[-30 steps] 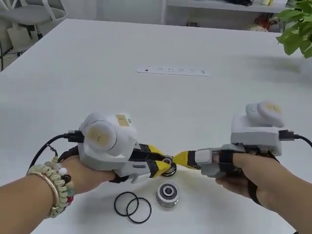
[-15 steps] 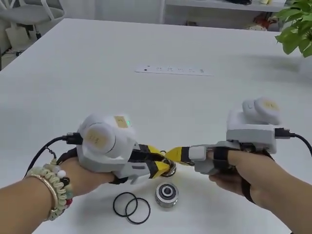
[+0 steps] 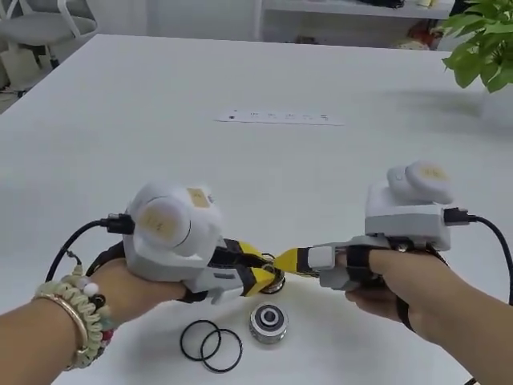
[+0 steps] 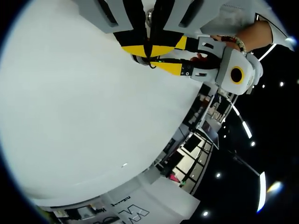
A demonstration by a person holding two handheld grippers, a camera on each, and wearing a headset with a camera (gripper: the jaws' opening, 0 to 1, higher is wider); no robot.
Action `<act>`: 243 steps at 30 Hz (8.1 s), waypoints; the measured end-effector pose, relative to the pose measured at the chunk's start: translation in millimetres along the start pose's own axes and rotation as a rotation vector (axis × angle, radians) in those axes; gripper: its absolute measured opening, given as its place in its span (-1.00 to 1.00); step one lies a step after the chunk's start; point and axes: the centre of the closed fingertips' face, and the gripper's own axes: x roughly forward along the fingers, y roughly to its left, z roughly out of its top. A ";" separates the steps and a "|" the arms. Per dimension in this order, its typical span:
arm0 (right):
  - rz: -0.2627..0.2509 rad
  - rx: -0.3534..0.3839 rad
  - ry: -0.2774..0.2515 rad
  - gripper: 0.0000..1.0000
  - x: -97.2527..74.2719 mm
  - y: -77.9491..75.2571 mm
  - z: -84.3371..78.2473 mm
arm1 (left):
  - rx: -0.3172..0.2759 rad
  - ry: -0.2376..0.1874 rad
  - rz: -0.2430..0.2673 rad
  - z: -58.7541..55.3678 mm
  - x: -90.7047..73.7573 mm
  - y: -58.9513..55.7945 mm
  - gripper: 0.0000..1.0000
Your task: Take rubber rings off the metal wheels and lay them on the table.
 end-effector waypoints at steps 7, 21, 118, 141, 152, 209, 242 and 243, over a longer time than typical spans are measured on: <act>0.002 0.017 -0.023 -1.00 -3.1 1.6 4.7 | -0.014 -0.039 -0.016 19.2 -7.3 -1.3 -0.47; 0.018 0.004 -0.048 -1.00 -8.2 14.2 8.2 | 0.075 -0.065 -0.087 61.5 -44.0 -19.3 -0.12; 0.144 -0.277 0.224 -1.00 19.8 75.6 -54.6 | -0.131 0.019 0.010 -26.7 -154.1 -76.9 0.41; 0.058 -0.431 0.233 -0.93 29.1 60.4 -54.0 | -0.149 0.023 0.023 -28.7 -155.0 -74.4 0.40; 0.040 -0.434 0.215 -0.91 26.3 56.6 -46.9 | -0.149 0.030 0.013 -29.8 -154.5 -76.5 0.40; -0.074 -0.329 -0.091 -0.84 -33.0 15.1 39.3 | 0.051 -0.114 0.126 67.6 -191.3 -22.2 0.33; -0.104 -0.550 0.153 -0.85 -17.3 -8.6 -5.7 | 0.130 -0.201 0.016 125.8 -84.0 11.9 0.05; -0.107 -0.577 0.177 -0.85 -16.2 -10.0 -10.0 | 0.118 -0.201 0.015 124.3 -79.0 14.0 0.04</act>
